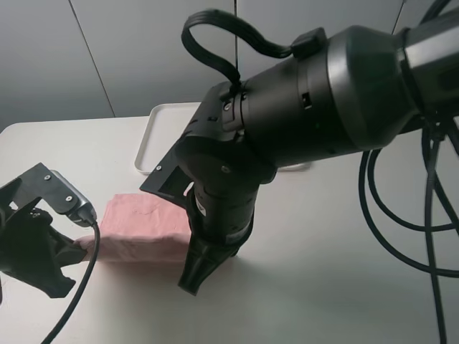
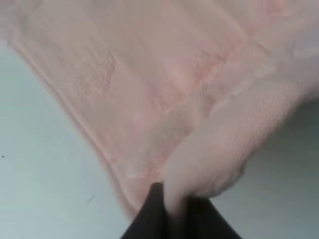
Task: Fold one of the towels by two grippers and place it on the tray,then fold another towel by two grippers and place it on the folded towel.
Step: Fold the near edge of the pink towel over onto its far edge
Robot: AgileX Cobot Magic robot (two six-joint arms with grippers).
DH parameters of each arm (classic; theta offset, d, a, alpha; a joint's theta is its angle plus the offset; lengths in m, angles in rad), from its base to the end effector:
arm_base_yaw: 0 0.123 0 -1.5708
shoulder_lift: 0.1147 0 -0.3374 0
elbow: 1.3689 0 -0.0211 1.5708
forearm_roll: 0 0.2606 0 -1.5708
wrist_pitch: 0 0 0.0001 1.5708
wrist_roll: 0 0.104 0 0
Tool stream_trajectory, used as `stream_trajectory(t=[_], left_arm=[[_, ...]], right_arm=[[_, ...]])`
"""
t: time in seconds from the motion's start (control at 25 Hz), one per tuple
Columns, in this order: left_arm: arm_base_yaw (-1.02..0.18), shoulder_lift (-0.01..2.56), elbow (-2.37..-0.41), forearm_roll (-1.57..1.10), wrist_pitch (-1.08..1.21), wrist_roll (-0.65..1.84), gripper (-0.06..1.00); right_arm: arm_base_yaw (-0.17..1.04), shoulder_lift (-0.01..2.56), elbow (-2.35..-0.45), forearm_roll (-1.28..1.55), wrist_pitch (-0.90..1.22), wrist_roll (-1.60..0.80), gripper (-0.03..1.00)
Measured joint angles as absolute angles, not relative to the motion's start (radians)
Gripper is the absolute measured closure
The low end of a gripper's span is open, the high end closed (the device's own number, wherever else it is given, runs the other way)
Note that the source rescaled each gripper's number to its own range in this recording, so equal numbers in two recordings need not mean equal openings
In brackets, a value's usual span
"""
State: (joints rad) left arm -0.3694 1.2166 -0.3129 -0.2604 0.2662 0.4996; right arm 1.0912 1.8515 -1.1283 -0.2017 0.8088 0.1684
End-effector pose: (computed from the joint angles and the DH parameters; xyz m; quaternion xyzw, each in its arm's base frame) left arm 0.1496 -0.0655 0.1840 0.3023 0.9204 -0.0477 0.2432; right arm 0.1823 0.3178 0.1946 -0.5001 0.8603 -0.0254 0.0960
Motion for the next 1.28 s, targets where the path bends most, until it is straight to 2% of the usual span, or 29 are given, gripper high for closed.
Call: stream_trajectory(t=[0.4, 0.56, 0.88, 1.08, 1.2, 1.28], left_arm=[[-0.369, 1.217, -0.313, -0.260, 0.098, 0.429, 0.93], [-0.369, 1.260, -0.313, -0.258, 0.044, 0.429, 0.93], [-0.369, 1.366, -0.313, -0.264, -0.087, 0.423, 0.84], [-0.369, 1.370, -0.313, -0.266, -0.150, 0.423, 0.82], [-0.367, 1.375, -0.313, -0.266, -0.187, 0.425, 0.74], [-0.348, 1.382, -0.313, -0.266, -0.197, 0.429, 0.63]], right_arm=[[0.946, 1.848, -1.128, -0.233, 0.690, 0.270, 0.96], [0.935, 1.848, -1.128, -0.247, 0.655, 0.278, 0.96], [0.926, 1.868, -1.128, -0.277, 0.611, 0.299, 0.96], [0.922, 1.928, -1.128, -0.334, 0.589, 0.367, 0.96], [0.918, 1.939, -1.128, -0.392, 0.553, 0.445, 0.93], [0.918, 1.939, -1.128, -0.421, 0.524, 0.492, 0.82]])
